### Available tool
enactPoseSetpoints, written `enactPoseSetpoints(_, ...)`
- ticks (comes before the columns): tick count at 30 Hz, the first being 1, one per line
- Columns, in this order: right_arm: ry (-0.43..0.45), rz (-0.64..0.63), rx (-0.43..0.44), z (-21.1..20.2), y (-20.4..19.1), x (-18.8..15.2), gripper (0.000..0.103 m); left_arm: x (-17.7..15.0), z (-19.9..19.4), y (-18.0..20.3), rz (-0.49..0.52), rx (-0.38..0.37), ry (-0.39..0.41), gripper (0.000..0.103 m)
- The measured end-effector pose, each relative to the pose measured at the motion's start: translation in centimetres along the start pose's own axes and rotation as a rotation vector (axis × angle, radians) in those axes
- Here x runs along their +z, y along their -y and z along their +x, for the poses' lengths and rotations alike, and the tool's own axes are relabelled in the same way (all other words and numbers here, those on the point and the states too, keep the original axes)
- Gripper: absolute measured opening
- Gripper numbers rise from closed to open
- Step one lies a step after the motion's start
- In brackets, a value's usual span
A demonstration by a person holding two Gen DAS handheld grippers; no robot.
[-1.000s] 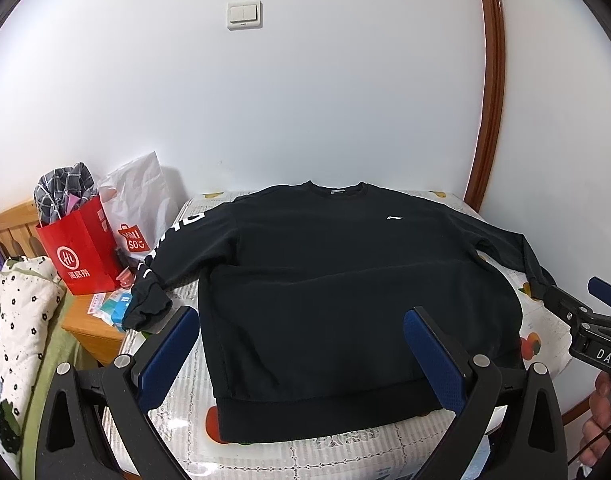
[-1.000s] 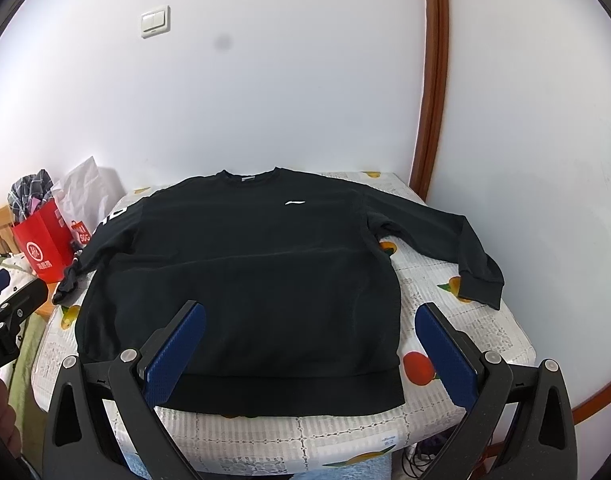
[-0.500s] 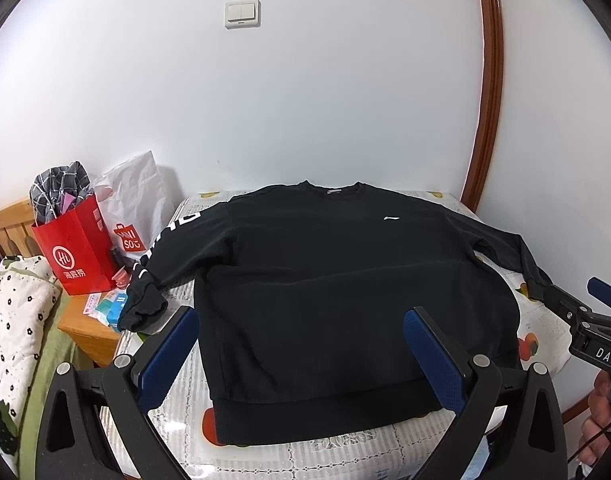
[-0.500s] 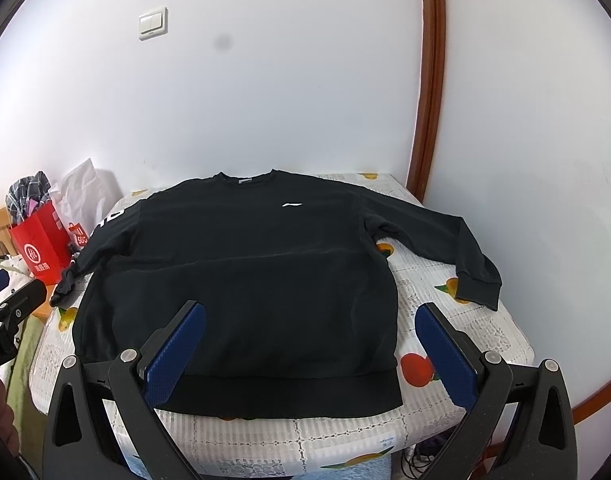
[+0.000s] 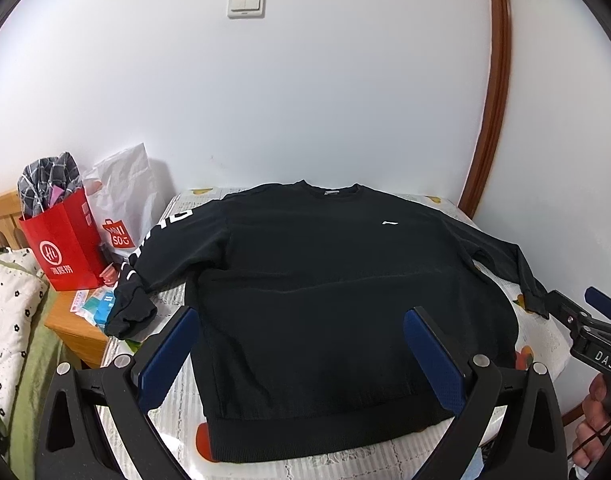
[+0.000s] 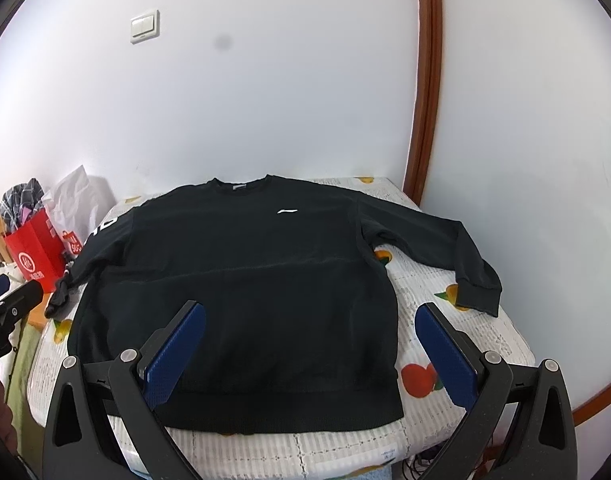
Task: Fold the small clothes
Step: 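Grasp the sweatshirt sleeve cuff with the left gripper and lift it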
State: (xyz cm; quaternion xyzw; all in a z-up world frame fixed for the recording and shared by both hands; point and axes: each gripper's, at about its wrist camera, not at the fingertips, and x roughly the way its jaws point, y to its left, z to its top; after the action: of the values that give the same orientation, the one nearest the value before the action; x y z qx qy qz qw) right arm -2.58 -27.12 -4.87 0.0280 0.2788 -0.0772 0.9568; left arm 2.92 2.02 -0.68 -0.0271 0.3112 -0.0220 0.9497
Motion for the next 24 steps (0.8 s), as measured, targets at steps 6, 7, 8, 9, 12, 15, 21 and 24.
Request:
enactPoseSetpoints(6,-0.001,0.016,-0.006,1.8,-0.1,0.5,0.103,0.0,2.9,-2.0,0.007,0.059,-0.03,0.103)
enactPoseSetpoints(7,-0.007,0.016,-0.006,2.3,-0.2,0.6,0.103,-0.1,3.6,-2.6,0.007,0.077,-0.041,0.103)
enactPoseSetpoints(8,-0.014,0.014,-0.006,3.0,-0.4,0.6,0.103,-0.2,4.6,-3.5,0.009,0.111,-0.051,0.103)
enactPoseSetpoints(9,-0.02,0.013,-0.006,3.5,-0.5,0.6,0.103,-0.3,5.3,-4.1,0.011,0.139,-0.058,0.103)
enactPoseSetpoints(12,-0.046,0.007,-0.003,5.5,-1.3,0.4,0.103,-0.9,7.7,-6.8,0.018,0.222,-0.088,0.103)
enactPoseSetpoints(15,-0.077,-0.012,-0.006,7.6,-2.1,0.1,0.103,-1.6,10.7,-10.0,0.009,0.286,-0.146,0.102)
enactPoseSetpoints(21,-0.163,-0.047,-0.016,12.8,-4.3,-1.0,0.103,-3.0,15.7,-15.7,-0.07,0.301,-0.23,0.097)
enactPoseSetpoints(24,-0.213,-0.043,0.012,14.9,-5.1,-1.4,0.103,-3.6,17.7,-17.0,-0.064,0.329,-0.24,0.094)
